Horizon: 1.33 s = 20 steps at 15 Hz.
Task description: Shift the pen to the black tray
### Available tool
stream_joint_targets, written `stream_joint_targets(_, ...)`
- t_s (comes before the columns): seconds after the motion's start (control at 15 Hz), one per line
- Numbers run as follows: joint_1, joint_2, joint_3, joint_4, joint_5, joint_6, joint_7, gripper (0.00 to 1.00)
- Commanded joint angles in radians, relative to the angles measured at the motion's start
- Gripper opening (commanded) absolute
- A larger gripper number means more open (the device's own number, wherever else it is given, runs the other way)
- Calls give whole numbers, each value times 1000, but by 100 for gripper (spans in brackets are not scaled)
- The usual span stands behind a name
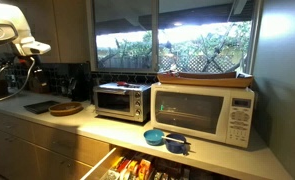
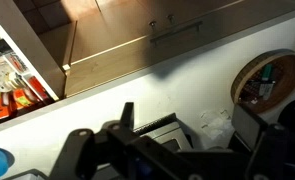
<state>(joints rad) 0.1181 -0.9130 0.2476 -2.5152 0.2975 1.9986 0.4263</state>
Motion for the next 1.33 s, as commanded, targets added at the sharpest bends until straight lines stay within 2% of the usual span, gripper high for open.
stream_joint_targets(0.0,-8,-1,5,2,6,-4,-5,100)
stream_joint_targets(0.07,-8,-1,5,2,6,-4,-5,100)
stream_joint_targets(0.13,-39,6,34,3,-7,39,37,100)
stream_joint_targets(0.2,-84,20,65,6,-40,117,69,100)
stream_joint_targets(0.4,-171,90,95,21,-104,316,105,100)
stream_joint_targets(0.67,-350,175,163,35,-275,533,193,100)
stream_joint_targets(0.73,-405,194,188,41,-324,556,234,100)
stream_joint_targets(0.8,-450,199,217,54,-368,529,285,100)
stream_joint_targets(0.87,-345,174,141,23,-325,530,221,100)
stream_joint_targets(1.0,-403,205,171,42,-375,529,269,100)
stream_joint_targets(1.13,-413,213,180,52,-384,529,281,100)
stream_joint_targets(1.27,-461,238,221,90,-418,520,348,100)
